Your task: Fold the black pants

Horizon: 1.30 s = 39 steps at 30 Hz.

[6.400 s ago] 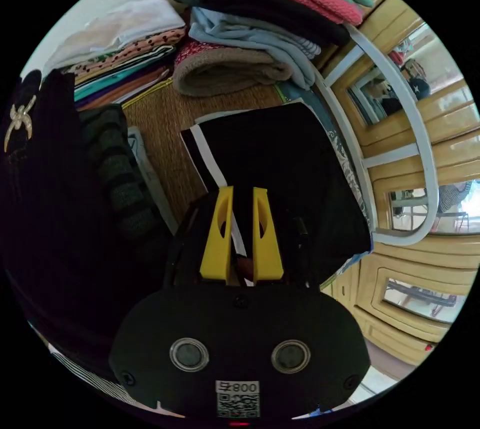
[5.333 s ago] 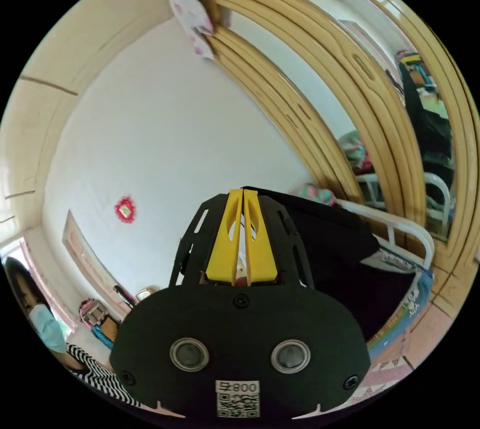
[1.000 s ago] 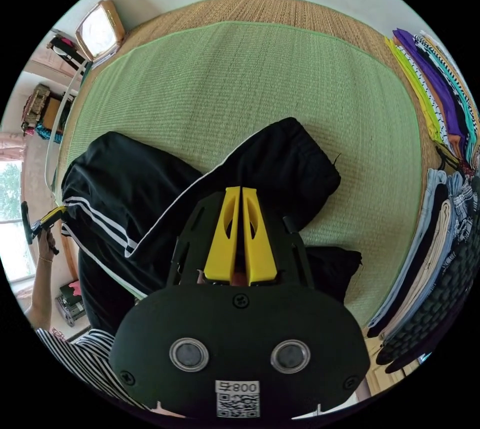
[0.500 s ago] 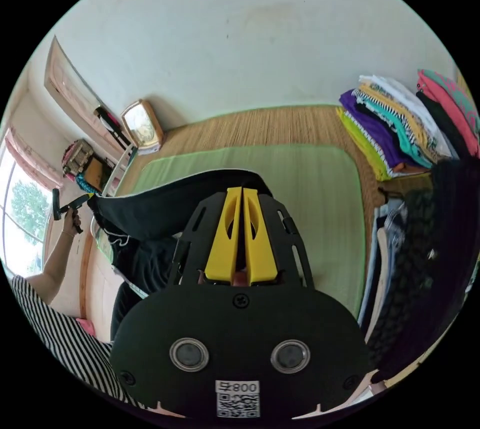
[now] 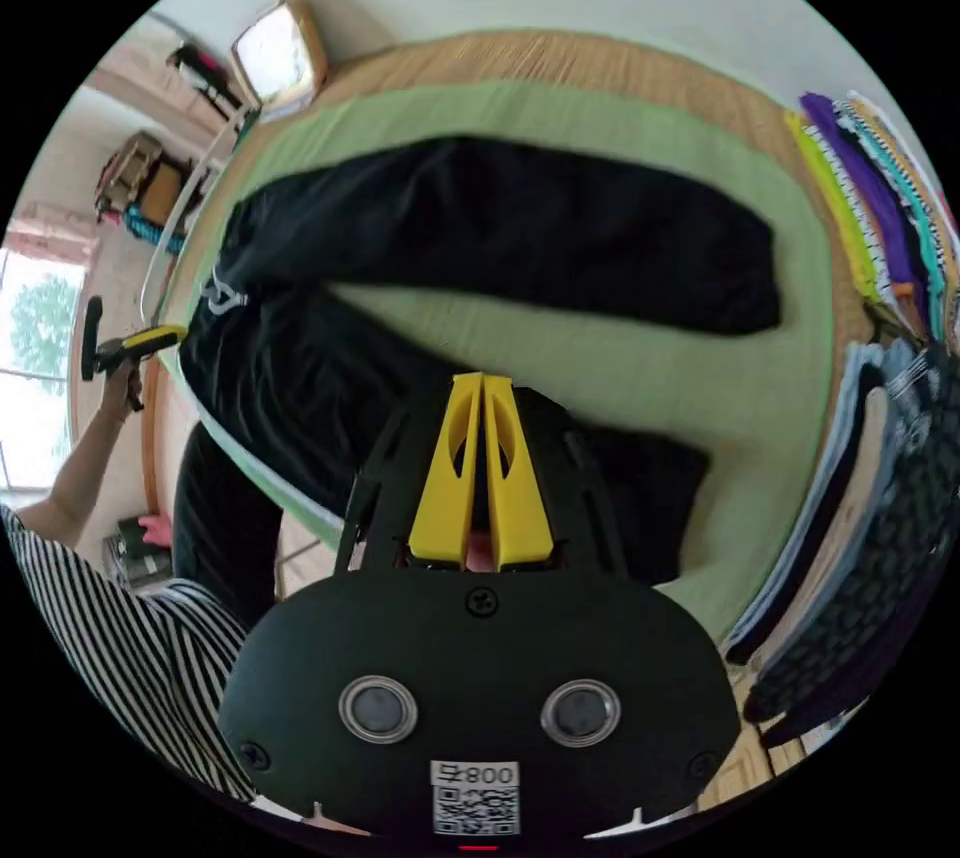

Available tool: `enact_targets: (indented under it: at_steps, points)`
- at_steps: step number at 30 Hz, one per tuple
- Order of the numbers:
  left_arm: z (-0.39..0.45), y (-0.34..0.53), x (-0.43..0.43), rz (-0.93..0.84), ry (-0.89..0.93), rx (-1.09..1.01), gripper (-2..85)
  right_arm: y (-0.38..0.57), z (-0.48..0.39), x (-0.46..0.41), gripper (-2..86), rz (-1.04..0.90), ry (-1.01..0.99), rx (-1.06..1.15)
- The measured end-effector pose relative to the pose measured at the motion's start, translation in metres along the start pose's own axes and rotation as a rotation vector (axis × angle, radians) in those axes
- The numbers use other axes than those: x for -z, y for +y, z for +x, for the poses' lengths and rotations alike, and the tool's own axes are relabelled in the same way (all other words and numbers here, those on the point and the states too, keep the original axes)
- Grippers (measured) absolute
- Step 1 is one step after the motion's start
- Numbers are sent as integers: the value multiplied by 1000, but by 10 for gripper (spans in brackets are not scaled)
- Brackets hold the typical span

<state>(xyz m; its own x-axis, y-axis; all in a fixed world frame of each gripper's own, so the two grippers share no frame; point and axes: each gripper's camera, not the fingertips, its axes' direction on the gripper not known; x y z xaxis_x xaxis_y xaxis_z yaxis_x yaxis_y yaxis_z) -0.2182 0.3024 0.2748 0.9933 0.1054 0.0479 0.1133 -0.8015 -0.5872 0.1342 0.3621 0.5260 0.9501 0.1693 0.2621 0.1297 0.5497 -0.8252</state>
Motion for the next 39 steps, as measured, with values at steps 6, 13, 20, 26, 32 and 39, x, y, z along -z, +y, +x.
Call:
enact_targets:
  at_steps: [6, 13, 20, 26, 32, 39]
  points:
    - [-24, -4, -10, -17, 72, 119, 4, 56, -12, -29, -4, -45, -49, -66]
    - [3, -11, 1, 58, -5, 69, 2, 75, -6, -22, -4, -11, -72, -90]
    - [66, -71, 22, 241, 157, -129, 1, 38, 32, 16, -4, 133, 3, -144]
    - [93, -145, -1, 198, 70, -142, 0, -28, 81, 38, -4, 203, 58, -188]
    - [69, -184, -27, 136, 95, -34, 1, -66, 110, -2, -4, 62, 79, -205]
    - [45, -222, -32, 141, 89, 37, 1, -37, 133, 0, -2, 159, -78, -205]
